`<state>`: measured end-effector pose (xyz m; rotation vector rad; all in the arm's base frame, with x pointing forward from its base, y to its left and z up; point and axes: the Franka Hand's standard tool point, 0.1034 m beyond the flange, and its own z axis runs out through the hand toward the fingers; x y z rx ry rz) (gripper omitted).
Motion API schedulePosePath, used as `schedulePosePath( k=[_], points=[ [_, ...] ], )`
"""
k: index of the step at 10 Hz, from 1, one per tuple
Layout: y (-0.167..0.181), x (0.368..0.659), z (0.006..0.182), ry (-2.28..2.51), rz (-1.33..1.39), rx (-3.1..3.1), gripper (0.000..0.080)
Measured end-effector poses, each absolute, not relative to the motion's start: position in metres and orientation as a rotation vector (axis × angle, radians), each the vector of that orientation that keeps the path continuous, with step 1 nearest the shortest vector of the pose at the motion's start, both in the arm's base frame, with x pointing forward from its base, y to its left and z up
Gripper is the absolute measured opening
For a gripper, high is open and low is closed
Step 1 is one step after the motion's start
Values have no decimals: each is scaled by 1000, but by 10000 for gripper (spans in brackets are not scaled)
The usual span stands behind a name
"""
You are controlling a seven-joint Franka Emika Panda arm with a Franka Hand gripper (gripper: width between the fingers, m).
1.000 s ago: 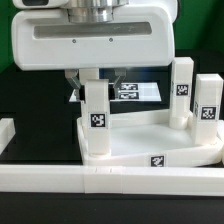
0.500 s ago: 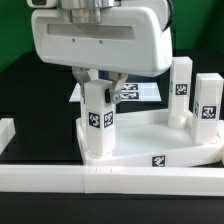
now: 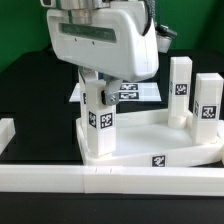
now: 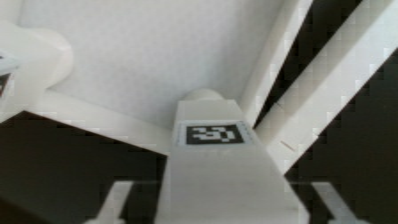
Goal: Assemble desk
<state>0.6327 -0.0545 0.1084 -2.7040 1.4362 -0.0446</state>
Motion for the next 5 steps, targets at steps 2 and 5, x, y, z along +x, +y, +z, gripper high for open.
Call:
schedulePosePath(
  k=[2, 5],
  points=[
    [-55, 632, 108, 1347, -44, -2752, 503],
    [-53, 633, 108, 1010, -63, -2905, 643]
  ],
)
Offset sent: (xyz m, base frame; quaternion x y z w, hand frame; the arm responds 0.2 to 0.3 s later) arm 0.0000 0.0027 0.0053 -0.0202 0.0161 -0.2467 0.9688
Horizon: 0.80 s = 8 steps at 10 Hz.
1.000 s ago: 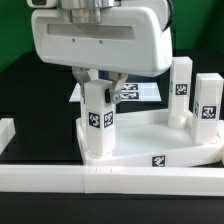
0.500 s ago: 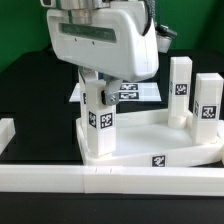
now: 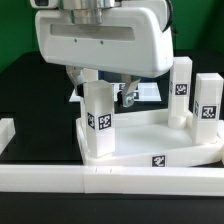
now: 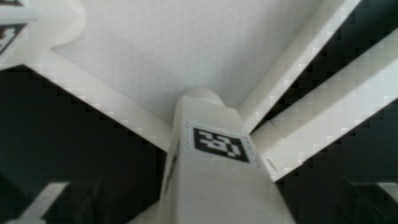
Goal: Assemble desk
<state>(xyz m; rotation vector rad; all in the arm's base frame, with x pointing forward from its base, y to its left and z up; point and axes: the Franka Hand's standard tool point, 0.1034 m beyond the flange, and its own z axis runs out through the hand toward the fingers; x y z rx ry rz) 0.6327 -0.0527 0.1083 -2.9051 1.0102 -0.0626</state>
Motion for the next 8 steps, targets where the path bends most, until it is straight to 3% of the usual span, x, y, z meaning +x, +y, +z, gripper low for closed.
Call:
schedulePosePath(
  k=[8],
  points=[
    [-58, 632, 105, -159, -74, -3116, 649]
  ],
)
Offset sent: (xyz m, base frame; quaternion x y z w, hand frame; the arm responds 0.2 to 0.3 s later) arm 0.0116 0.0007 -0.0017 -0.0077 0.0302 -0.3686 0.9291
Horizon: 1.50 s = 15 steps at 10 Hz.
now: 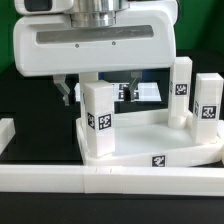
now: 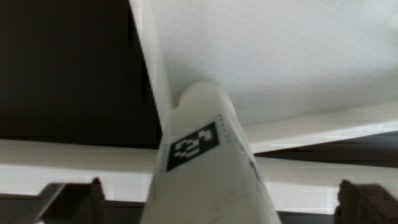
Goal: Assemble desk
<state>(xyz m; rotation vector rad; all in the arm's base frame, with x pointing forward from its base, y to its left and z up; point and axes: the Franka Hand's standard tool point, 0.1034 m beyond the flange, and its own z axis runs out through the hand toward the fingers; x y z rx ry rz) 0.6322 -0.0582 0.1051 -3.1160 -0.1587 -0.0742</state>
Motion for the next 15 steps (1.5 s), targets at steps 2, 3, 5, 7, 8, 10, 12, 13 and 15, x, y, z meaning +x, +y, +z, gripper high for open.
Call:
schedulePosePath(
  k=[2, 3, 5, 7, 8, 10, 12, 13, 15],
  points=[
    [-58, 632, 105, -362, -77, -3103, 649],
    [-59, 632, 105, -451, -81, -3095, 649],
    [-60, 632, 105, -583, -82, -3076, 649],
    [-60, 632, 105, -571, -81, -3077, 384],
    [-60, 632, 104, -536, -81, -3083, 384],
    [-60, 632, 104, -500, -81, -3087, 288],
    [-60, 632, 104, -245, -79, -3113, 288],
    [-59, 631, 104, -59, -78, -3114, 288],
    [-59, 631, 104, 262, -72, -3097, 288]
  ],
)
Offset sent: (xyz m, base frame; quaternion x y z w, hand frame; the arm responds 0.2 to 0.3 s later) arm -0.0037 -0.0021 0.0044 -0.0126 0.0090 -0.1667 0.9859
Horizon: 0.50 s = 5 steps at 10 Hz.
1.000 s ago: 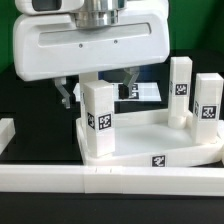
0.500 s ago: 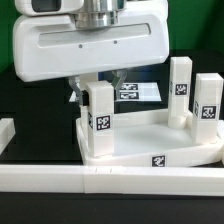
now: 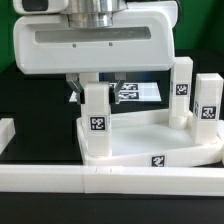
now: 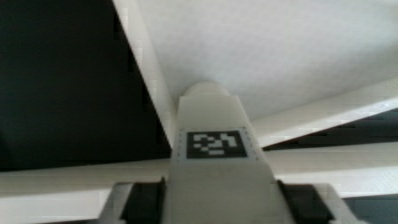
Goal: Assemble desk
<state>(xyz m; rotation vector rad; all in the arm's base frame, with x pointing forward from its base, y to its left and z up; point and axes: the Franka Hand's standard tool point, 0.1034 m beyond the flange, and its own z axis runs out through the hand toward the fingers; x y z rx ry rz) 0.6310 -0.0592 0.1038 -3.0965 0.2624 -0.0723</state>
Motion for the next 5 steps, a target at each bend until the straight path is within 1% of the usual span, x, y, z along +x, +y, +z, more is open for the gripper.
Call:
schedulePosePath(
  k=[1, 5],
  points=[
    [-59, 631, 104, 367, -72, -3080, 288],
    [-58, 631, 104, 1070, -46, -2887, 289]
  ],
)
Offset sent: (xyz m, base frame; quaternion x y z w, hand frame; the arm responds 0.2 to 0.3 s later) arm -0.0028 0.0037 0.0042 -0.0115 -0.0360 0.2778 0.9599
